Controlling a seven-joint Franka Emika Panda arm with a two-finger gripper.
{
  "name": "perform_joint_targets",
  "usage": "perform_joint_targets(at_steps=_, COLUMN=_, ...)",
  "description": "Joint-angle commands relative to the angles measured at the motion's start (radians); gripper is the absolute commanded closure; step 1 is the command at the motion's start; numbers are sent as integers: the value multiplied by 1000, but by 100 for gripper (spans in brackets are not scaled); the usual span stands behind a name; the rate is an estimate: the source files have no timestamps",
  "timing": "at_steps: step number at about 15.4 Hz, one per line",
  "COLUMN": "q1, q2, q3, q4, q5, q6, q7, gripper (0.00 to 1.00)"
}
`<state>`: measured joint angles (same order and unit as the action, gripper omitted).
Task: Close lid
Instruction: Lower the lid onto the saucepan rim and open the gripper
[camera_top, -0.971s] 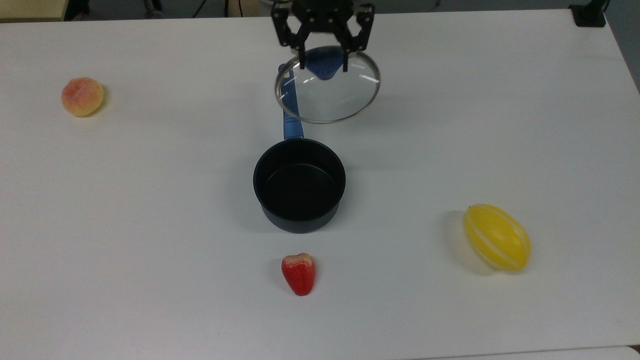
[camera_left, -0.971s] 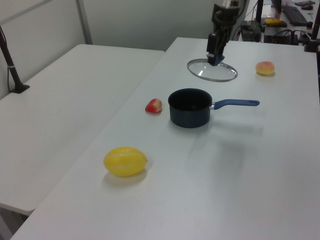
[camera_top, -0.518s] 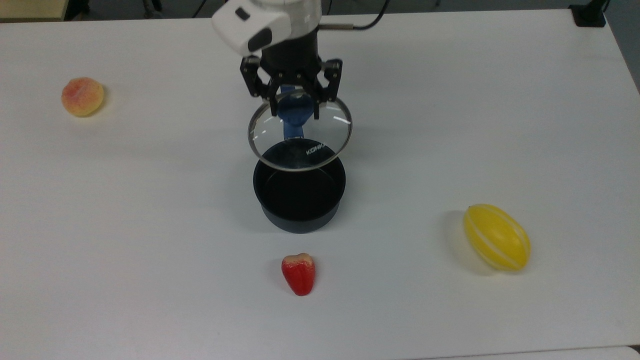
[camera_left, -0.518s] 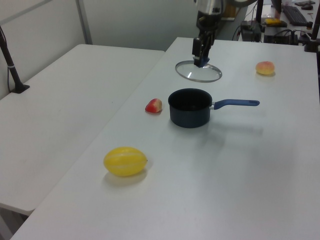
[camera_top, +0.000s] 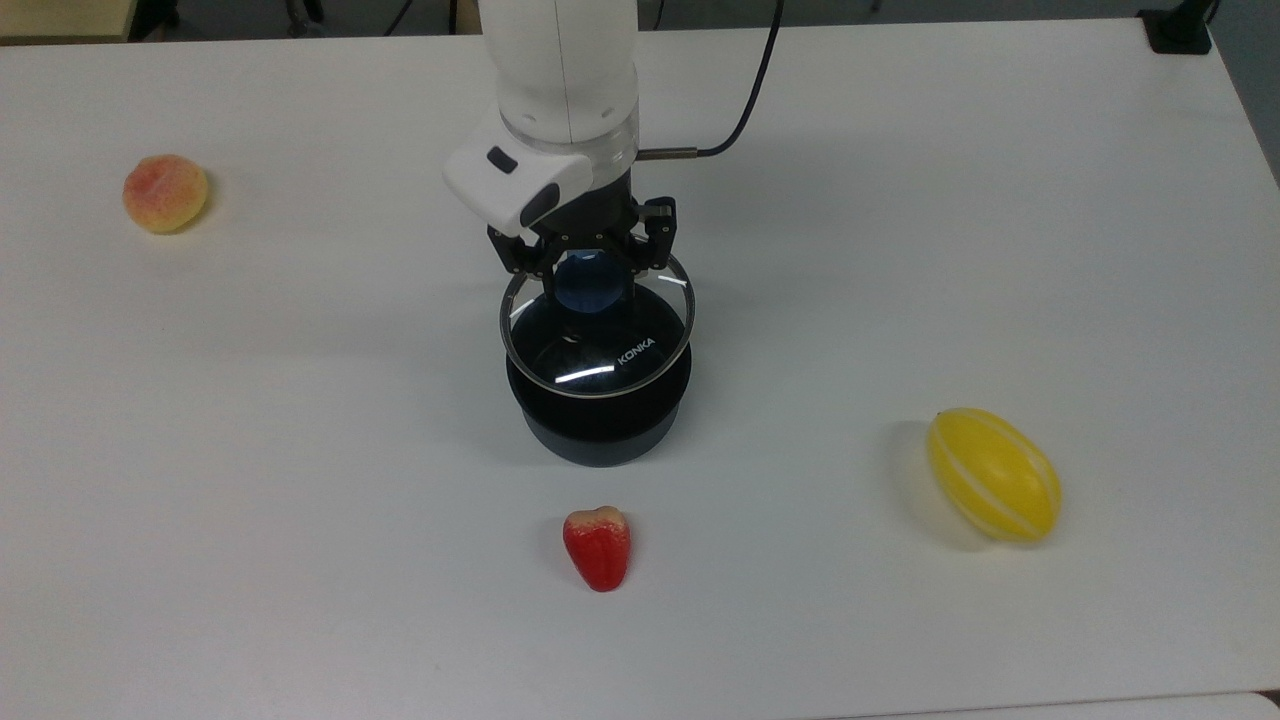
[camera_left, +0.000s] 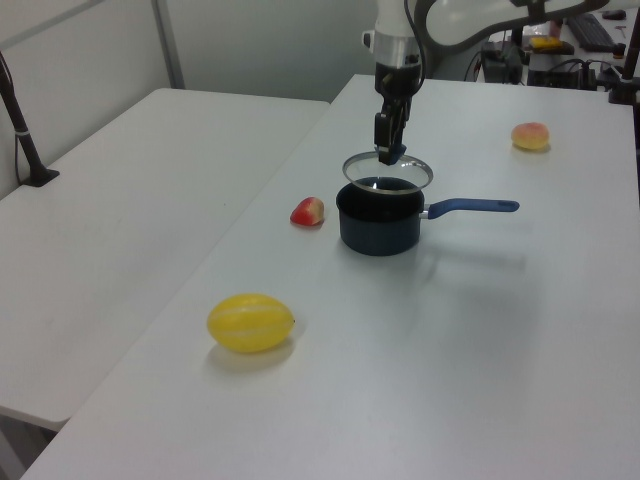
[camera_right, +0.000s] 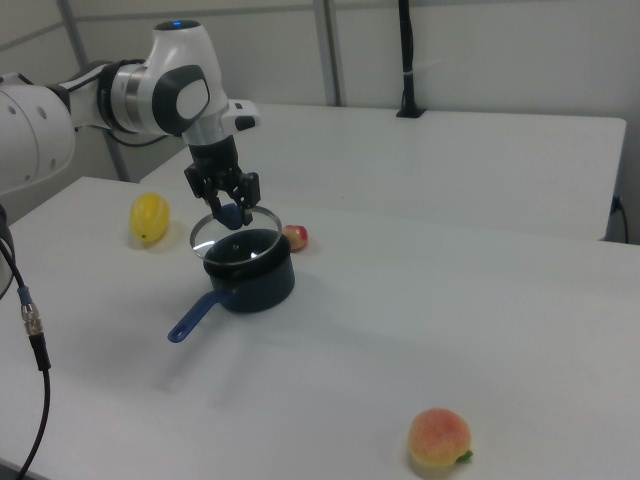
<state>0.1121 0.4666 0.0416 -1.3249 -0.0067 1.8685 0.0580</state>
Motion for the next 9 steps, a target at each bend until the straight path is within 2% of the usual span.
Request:
perform_joint_targets(at_steps=1, q1=26, q2=32, q3=-14, q4=33, q5=-28, q6=9, q7=-33, gripper=90)
perform_joint_targets(at_steps=9, q1=44, q2=76, q3=-12, q4=26, q5=-87, q6=66, q7=-30, gripper=90)
